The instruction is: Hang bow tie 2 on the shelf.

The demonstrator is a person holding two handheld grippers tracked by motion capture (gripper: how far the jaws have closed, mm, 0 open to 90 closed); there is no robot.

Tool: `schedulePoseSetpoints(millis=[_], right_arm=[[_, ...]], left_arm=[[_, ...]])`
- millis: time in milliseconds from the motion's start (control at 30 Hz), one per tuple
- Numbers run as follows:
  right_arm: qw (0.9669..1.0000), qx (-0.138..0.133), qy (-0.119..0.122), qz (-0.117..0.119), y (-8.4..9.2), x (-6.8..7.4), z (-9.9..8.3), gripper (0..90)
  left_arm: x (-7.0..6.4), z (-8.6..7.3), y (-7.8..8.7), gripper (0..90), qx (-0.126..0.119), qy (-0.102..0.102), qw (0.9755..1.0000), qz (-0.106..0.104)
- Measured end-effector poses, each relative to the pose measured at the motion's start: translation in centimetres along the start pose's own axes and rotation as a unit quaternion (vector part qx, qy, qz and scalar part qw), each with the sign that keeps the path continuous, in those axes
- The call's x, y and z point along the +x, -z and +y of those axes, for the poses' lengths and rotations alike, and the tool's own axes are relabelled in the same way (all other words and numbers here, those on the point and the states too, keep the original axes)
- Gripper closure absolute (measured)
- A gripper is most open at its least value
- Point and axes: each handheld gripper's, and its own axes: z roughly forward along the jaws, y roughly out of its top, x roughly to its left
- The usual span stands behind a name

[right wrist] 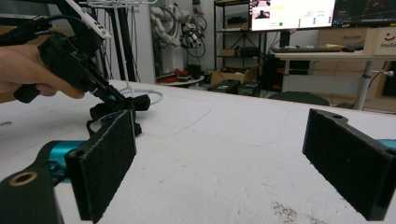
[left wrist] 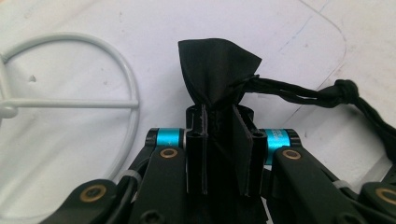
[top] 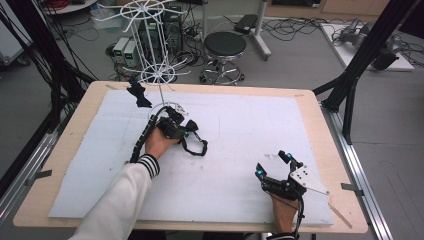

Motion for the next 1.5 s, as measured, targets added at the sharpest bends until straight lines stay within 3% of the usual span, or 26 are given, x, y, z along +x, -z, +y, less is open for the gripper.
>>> schedulePoseSetpoints(millis=[300,500,733,1167,1367,1500], right_arm=[[1.0,0.0,0.002,0.0,0.0,0.0,0.0,9.0],[1.0,0.0,0.001,0.0,0.0,0.0,0.0,9.0],[1.0,0.0,0.001,0.0,0.0,0.0,0.0,9.0],[1.0,0.0,0.0,0.0,0.0,0.0,0.0,9.0],[1.0,0.0,0.001,0.0,0.0,0.0,0.0,9.0],[1.0,0.0,0.001,0.001,0.0,0.0,0.0,9.0]], left_arm=[[-0.2,-0.3,0.9,76.3,-0.02,-0.004,0.9998,0.005],[-0.5,-0.8,1.9,76.3,-0.049,-0.011,0.9987,0.003],[-0.4,-1.5,3.7,76.3,-0.085,-0.007,0.9963,-0.01],[0.2,-2.8,6.1,76.3,-0.12,0.003,0.9926,-0.02],[0.3,-3.2,8.1,76.3,-0.146,0.01,0.989,-0.024],[0.4,-3.5,9.2,76.3,-0.152,0.006,0.9881,-0.019]])
